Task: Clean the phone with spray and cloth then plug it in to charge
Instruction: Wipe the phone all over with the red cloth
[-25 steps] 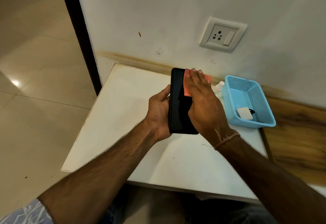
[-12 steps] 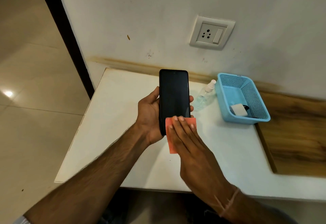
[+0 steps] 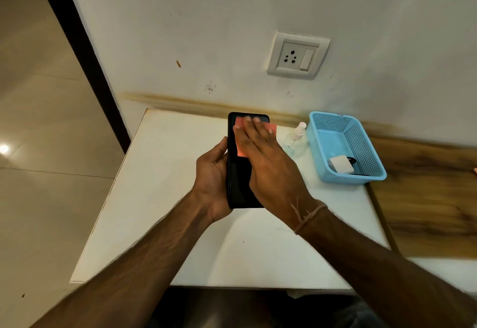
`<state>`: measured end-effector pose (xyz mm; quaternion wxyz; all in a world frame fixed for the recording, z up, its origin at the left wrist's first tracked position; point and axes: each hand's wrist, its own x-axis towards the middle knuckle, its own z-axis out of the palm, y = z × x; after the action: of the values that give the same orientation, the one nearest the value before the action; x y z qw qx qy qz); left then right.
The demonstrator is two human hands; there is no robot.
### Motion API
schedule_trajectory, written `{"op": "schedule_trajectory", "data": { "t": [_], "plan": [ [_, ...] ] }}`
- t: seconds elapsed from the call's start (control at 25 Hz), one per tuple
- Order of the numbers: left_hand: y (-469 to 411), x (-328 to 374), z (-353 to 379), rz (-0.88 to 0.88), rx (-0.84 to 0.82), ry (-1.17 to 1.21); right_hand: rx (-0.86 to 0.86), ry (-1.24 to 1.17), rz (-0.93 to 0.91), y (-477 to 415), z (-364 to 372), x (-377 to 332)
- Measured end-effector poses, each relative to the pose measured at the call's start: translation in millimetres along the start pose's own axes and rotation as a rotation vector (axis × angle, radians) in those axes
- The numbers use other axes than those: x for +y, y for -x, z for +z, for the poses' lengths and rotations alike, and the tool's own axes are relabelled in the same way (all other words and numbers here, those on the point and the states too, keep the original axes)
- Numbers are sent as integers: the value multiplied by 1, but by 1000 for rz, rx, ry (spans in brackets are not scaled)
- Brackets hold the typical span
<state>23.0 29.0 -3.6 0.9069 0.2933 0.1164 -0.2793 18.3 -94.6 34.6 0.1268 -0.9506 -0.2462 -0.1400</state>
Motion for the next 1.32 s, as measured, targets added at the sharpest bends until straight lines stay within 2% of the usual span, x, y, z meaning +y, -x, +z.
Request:
{"op": "schedule_trajectory", "data": {
  "t": [0.28,0.52,0.8,1.04,1.16,1.32],
  "plan": [
    [1,2,-1,23,7,-4,-26,28,-129,54,7,-1],
    [0,2,0,23,-7,-15,33,4,-54,28,-5,10],
    [2,2,2,17,-16,11,4,-15,-20,13,-5,4],
    [2,5,1,1,-85,18,-113,102,-198,55,9,-15],
    [0,5,0,1,-87,34,-107,114,-257,62,3,-9],
    [1,3,-1,27,-44,1,-52,46,-149,36,-9,7]
  ]
}}
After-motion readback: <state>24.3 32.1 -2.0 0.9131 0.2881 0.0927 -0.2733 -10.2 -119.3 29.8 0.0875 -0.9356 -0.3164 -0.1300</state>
